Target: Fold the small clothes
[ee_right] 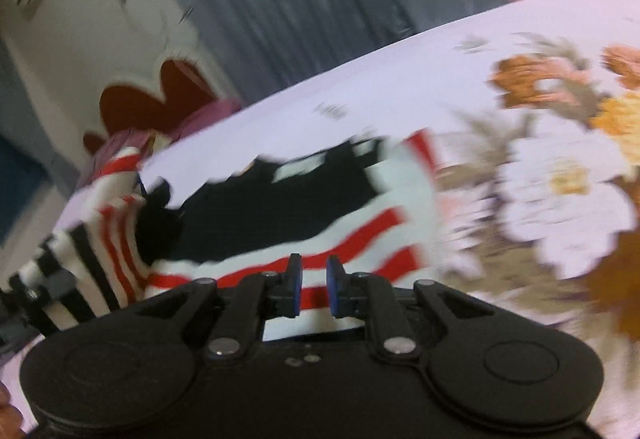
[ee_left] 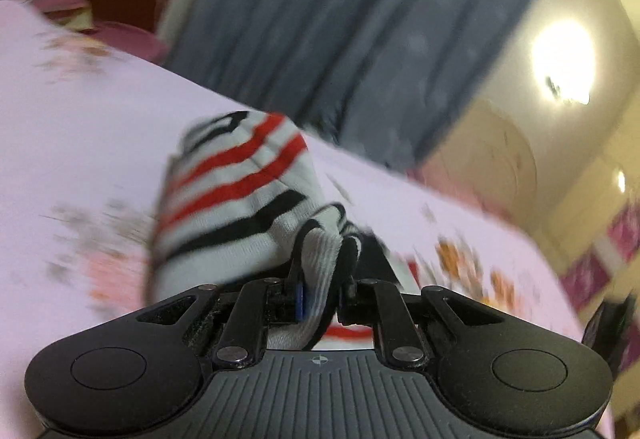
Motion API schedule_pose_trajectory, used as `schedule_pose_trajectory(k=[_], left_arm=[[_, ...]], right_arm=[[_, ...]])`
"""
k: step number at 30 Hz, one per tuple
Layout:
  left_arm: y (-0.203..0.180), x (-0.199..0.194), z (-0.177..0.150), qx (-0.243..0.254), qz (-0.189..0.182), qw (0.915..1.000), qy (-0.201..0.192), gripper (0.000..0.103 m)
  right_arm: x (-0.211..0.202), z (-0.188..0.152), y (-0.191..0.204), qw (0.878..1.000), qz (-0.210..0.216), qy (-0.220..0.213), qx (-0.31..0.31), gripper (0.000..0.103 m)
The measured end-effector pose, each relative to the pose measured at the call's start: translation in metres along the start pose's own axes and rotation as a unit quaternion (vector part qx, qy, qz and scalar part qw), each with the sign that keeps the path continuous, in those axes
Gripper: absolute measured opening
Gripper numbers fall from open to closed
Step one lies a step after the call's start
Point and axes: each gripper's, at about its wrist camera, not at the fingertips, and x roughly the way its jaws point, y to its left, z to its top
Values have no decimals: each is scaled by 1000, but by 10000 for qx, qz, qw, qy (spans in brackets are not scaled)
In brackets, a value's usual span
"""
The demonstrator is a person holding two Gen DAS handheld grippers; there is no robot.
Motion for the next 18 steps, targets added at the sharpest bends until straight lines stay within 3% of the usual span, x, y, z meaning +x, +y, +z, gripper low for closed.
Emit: schedule_pose_trajectory(k=[3, 5, 6, 7, 9, 10, 11, 14, 18], left_arm=[[-48, 33, -21, 489, 123, 9971, 565, 14], [-72, 63, -42, 934, 315, 9892, 1086, 14], [-81, 70, -49, 1163, 395, 9849, 1217, 22], [-91, 67, -59, 1338, 355, 9822, 1272, 45], [-102, 56, -64, 1278, -255, 9807, 1460, 62], [-105, 49, -62, 1310, -327, 9802, 1447, 62], [-106, 37, -60, 1417, -352, 9802, 1337, 62], [-86, -5, -42, 1095, -536, 9889, 845, 62], [-27, -32, -9, 702, 200, 9972, 187, 62]], right_arm=[[-21, 3, -30, 9997, 0, -59, 217, 15], [-29, 3, -43, 9995, 6, -45, 315, 17], [-32, 4, -51, 9993, 13, -22, 364, 21], [-35, 7, -60, 9992, 19, 4, 411, 23], [-39, 8, -65, 9988, 9, -11, 491, 40], [-40, 9, -68, 9986, 35, -54, 521, 54], [-40, 12, -70, 9984, 122, -83, 544, 58], [-35, 16, -64, 9969, 560, 56, 554, 57], [-13, 15, -40, 9914, 1124, 449, 503, 57]])
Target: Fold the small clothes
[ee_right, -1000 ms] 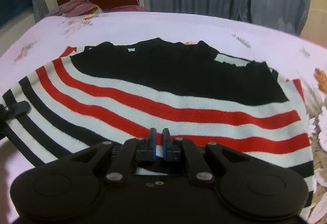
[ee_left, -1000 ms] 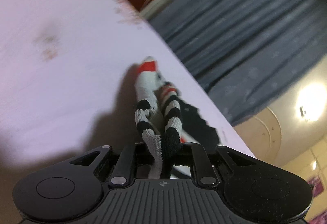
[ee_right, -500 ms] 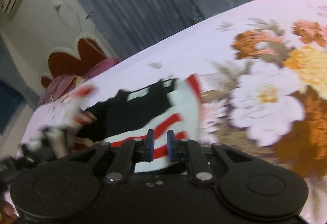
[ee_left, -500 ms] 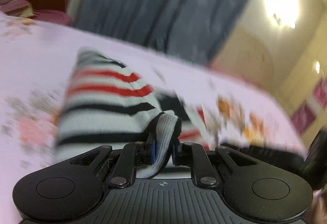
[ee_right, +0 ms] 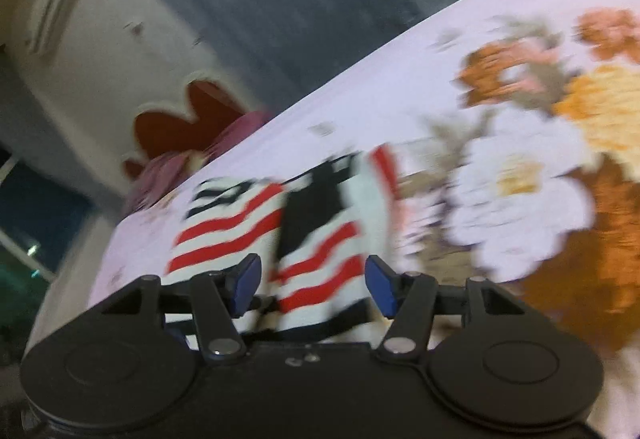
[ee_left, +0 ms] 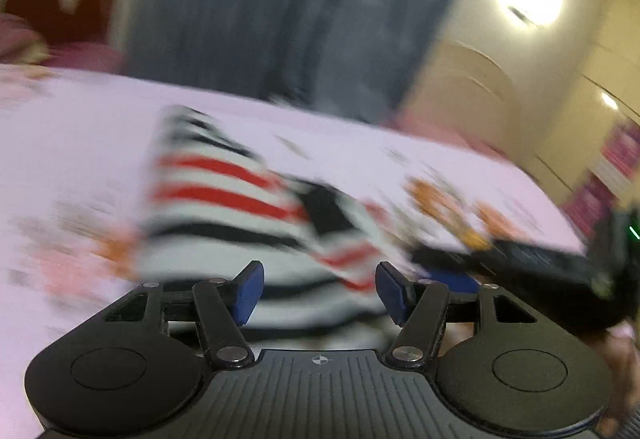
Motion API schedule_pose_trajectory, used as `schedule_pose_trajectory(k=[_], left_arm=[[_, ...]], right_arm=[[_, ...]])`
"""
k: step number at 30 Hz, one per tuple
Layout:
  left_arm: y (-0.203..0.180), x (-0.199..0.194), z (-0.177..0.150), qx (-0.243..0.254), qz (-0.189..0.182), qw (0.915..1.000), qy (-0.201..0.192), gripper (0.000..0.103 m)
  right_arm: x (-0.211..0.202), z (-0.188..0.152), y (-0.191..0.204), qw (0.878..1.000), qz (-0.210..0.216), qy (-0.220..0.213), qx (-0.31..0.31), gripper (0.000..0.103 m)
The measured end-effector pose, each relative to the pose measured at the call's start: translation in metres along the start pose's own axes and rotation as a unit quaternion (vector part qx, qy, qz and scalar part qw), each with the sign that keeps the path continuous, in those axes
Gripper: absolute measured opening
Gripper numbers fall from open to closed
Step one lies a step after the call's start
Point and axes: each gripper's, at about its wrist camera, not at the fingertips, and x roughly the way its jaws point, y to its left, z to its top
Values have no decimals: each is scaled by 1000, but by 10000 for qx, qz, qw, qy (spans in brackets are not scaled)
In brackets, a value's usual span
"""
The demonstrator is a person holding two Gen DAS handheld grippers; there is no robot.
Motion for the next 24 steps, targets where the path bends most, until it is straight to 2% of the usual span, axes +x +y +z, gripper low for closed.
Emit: schedule_pose_trajectory(k=[3, 5, 9, 10, 14, 16, 17, 18, 20, 22, 24], left_arm=[[42, -1, 8, -380, 412, 9984, -97, 61], [67, 5, 10, -630, 534, 9966, -19, 60], [101, 38, 0, -1141, 526, 9912, 416, 58], [108, 43, -5, -1222, 522, 9897, 523, 55], [113, 55, -12, -1274, 462, 9887, 637, 54], [111, 58, -15, -1067, 459, 9909, 678, 53], [107, 61, -12, -918, 480, 9922, 692, 53], [102, 65, -9, -792, 481, 9932, 705, 51], [97, 65, -6, -649, 383, 9950, 650, 39], [89, 64, 1, -469, 304, 9971, 522, 37], [78, 58, 6, -282, 134, 9990, 330, 37]], right_arm=[[24, -5, 9, 9995, 127, 261, 101, 57], [38, -8, 15, 9989, 142, 430, 123, 57], [63, -12, 20, 9962, 223, 798, 284, 60], [72, -15, 23, 9951, 165, 928, 303, 61], [88, -17, 44, 9937, -190, 1097, -108, 63], [93, -17, 57, 9922, -188, 1191, -325, 53], [96, -19, 63, 9911, -281, 1222, -451, 40], [98, -20, 69, 9900, -396, 1215, -604, 35], [97, -21, 79, 9899, -417, 1106, -785, 22], [85, -22, 94, 9890, -485, 811, -1137, 20], [65, -25, 110, 9811, -595, 437, -1791, 20]])
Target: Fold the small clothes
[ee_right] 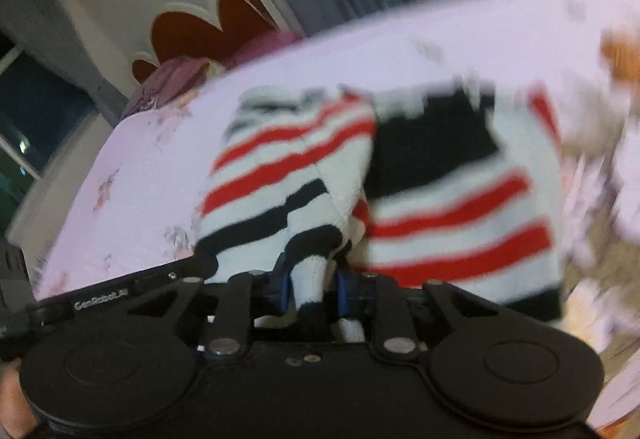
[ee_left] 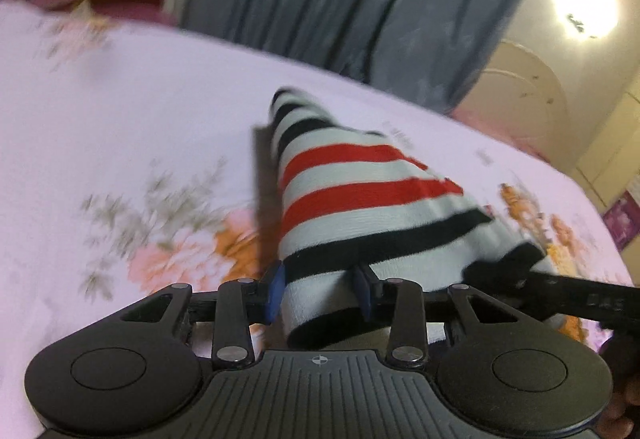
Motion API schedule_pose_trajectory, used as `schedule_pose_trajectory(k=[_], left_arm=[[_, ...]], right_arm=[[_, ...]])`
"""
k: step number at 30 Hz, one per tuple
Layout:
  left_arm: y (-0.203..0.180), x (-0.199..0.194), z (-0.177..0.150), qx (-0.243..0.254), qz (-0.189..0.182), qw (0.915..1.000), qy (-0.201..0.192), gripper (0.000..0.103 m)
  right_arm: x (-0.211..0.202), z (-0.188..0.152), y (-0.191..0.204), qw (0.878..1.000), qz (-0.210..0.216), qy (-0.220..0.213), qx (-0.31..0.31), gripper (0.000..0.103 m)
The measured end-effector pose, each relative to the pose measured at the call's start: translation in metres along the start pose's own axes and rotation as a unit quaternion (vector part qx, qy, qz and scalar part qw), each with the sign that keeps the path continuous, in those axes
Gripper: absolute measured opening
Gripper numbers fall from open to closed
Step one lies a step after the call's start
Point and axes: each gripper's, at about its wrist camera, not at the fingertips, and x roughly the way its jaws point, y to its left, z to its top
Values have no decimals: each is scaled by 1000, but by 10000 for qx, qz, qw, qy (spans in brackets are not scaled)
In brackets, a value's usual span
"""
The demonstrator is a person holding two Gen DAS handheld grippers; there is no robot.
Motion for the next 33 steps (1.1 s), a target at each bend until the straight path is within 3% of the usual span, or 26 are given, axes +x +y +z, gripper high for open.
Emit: schedule_pose_trajectory(k=[3, 5, 6, 8, 10, 11, 13, 15, 16, 20, 25, 26, 27, 28, 31, 33], left_arm=[[-26, -7, 4, 395, -342, 9984, -192, 37], [-50, 1, 3, 777, -454, 9959, -43, 37], [-63, 12, 0, 1032, -371, 9937, 211, 37], [-81, 35, -9, 1438, -168, 9873, 652, 37], [-94, 42, -12, 1791, -24, 9819, 619, 37], [-99, 43, -11, 1909, 38, 9795, 649, 37], [-98, 40, -6, 1935, -7, 9786, 696, 37], [-89, 35, 2, 1643, -206, 9843, 618, 37], [-83, 33, 6, 1485, -325, 9869, 535, 37], [-67, 37, 22, 1320, -253, 9907, 226, 37], [-53, 65, 38, 1193, -171, 9921, 351, 37], [-51, 70, 40, 1182, -207, 9921, 363, 37], [-51, 73, 40, 1194, -207, 9919, 376, 37], [-52, 76, 40, 1213, -210, 9917, 379, 37], [-60, 78, 43, 1389, -486, 9888, 228, 37], [-70, 93, 40, 1606, -449, 9853, 381, 37]], right_arm=[[-37, 2, 20, 9944, -417, -482, -839, 20], [-52, -2, 19, 9886, -786, -618, -1124, 20], [-55, -8, 12, 9861, -994, -613, -1178, 20], [-41, -16, -15, 9876, -1226, -315, -931, 20], [-11, -27, -60, 9931, -1138, 295, -42, 24], [-8, -30, -75, 9942, -958, 340, 362, 27], [-19, -27, -84, 9943, -750, 83, 750, 33], [-33, -22, -88, 9931, -762, -368, 809, 60], [-35, -19, -90, 9921, -769, -520, 843, 60], [-20, 9, -117, 9871, -578, -482, 1411, 52], [12, 19, -140, 9793, -411, -285, 1962, 50], [18, 21, -146, 9770, -258, -303, 2097, 41], [18, 21, -146, 9764, -165, -369, 2123, 20], [16, 21, -143, 9786, -251, -500, 1983, 10], [-9, 16, -122, 9847, -377, -1163, 1240, 8], [-13, 6, -115, 9864, -575, -1329, 773, 8]])
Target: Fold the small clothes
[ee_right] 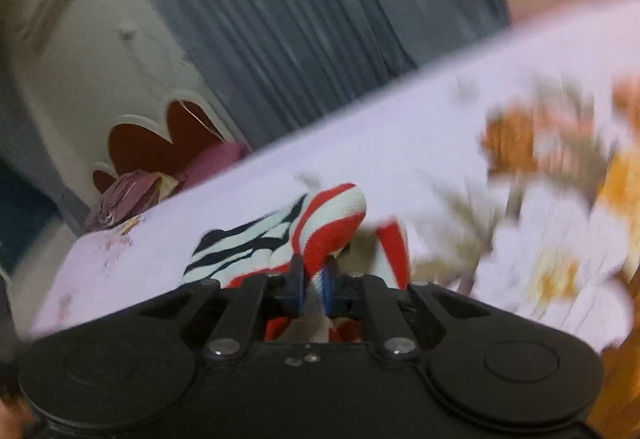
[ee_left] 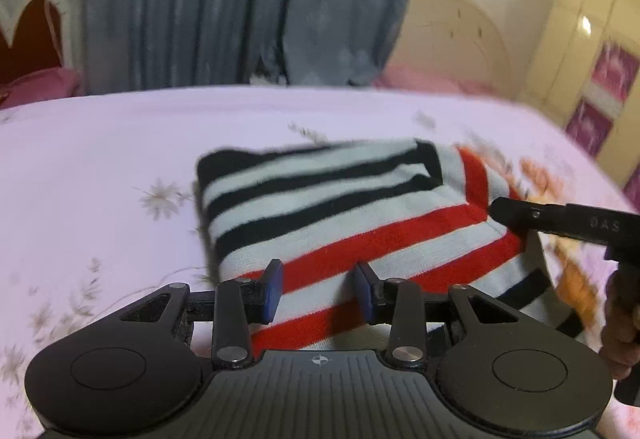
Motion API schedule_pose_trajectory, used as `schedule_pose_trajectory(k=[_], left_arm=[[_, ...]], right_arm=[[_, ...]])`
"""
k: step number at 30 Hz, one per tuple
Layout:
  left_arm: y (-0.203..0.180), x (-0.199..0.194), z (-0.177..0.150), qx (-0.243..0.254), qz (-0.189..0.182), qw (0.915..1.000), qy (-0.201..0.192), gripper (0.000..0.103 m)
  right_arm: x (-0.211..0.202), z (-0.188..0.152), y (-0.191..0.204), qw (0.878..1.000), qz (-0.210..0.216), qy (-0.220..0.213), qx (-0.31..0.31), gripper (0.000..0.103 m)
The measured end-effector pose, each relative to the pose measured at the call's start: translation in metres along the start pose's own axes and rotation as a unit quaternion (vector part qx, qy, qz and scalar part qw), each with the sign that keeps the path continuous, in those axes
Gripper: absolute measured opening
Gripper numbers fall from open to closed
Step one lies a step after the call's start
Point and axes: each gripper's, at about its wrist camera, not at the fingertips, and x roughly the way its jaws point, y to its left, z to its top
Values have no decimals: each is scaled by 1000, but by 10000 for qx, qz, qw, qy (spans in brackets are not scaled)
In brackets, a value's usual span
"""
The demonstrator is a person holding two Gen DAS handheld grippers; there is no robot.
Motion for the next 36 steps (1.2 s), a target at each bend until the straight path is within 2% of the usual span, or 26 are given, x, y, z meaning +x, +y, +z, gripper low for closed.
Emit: schedule_pose_trajectory(k=[2, 3, 5, 7, 9, 10, 11, 13, 14, 16, 17, 18, 19, 22, 23, 24, 25, 27, 30, 31, 32, 33, 35, 36], left_arm=[[-8, 19, 0, 235, 34, 9995, 230, 37], [-15, 24, 3, 453, 112, 9986, 263, 37], [-27, 30, 8, 774, 284, 9958, 388, 37], [-30, 31, 12, 873, 300, 9947, 444, 38], [-27, 30, 14, 784, 235, 9955, 479, 38], [-25, 25, 17, 677, 215, 9964, 464, 38], [-22, 19, 18, 555, 158, 9977, 368, 38], [-18, 8, 22, 285, -111, 9995, 104, 38], [-20, 8, 25, 301, -78, 9995, 103, 38], [-26, 20, 24, 457, 16, 9984, 326, 38], [-29, 31, 19, 592, 104, 9965, 581, 38], [-32, 35, 15, 753, 156, 9953, 587, 38], [-34, 36, 14, 808, 189, 9949, 570, 38], [-30, 24, 17, 598, 166, 9964, 580, 38], [-29, 14, 16, 544, 109, 9972, 502, 38], [-26, 2, 13, 477, -16, 9981, 392, 38], [-25, -10, 7, 428, -112, 9986, 274, 38], [-22, -36, -9, 388, -192, 9989, 186, 38], [-18, -66, -35, 183, -333, 9991, 204, 38], [-19, -72, -43, 166, -299, 9991, 261, 38], [-22, -73, -51, 228, -106, 9990, 368, 38], [-25, -70, -60, 272, 88, 9983, 500, 38], [-25, -61, -69, 235, 193, 9981, 531, 38], [-28, -58, -68, 293, 285, 9978, 522, 38]], right_arm=[[25, -11, -9, 9974, -524, 455, -187, 9], [38, -16, -17, 9955, -650, 677, -84, 9], [41, -15, -24, 9957, -654, 644, 86, 9], [41, -11, -18, 9944, -761, 721, -159, 12], [39, -5, -17, 9927, -895, 771, -233, 31], [32, 1, -17, 9933, -961, 619, -185, 36], [22, 7, -15, 9952, -897, 365, -147, 37], [15, 16, -7, 9972, -690, 162, -241, 32], [20, 20, -3, 9969, -685, 213, -327, 28], [43, 23, 1, 9945, -716, 631, -430, 15], [61, 20, 1, 9897, -867, 1004, -541, 9], [77, 12, 0, 9820, -1109, 1365, -692, 6], [79, 10, 0, 9818, -1136, 1300, -789, 5], [73, 19, 11, 9751, -1270, 1523, -996, 5], [65, 21, 14, 9752, -1283, 1475, -1038, 8], [54, 24, 18, 9773, -1224, 1367, -1058, 15], [42, 25, 20, 9803, -1105, 1231, -1081, 17], [8, 19, 29, 9839, -760, 1121, -1164, 17], [-27, -3, 45, 9796, -478, 1165, -1564, 15], [-37, -11, 52, 9783, -404, 1230, -1615, 15], [-44, -20, 55, 9762, -332, 1307, -1699, 13], [-43, -30, 58, 9712, -424, 1468, -1831, 11], [-27, -49, 55, 9600, -699, 1717, -2098, 11], [-21, -49, 57, 9607, -720, 1657, -2106, 11]])
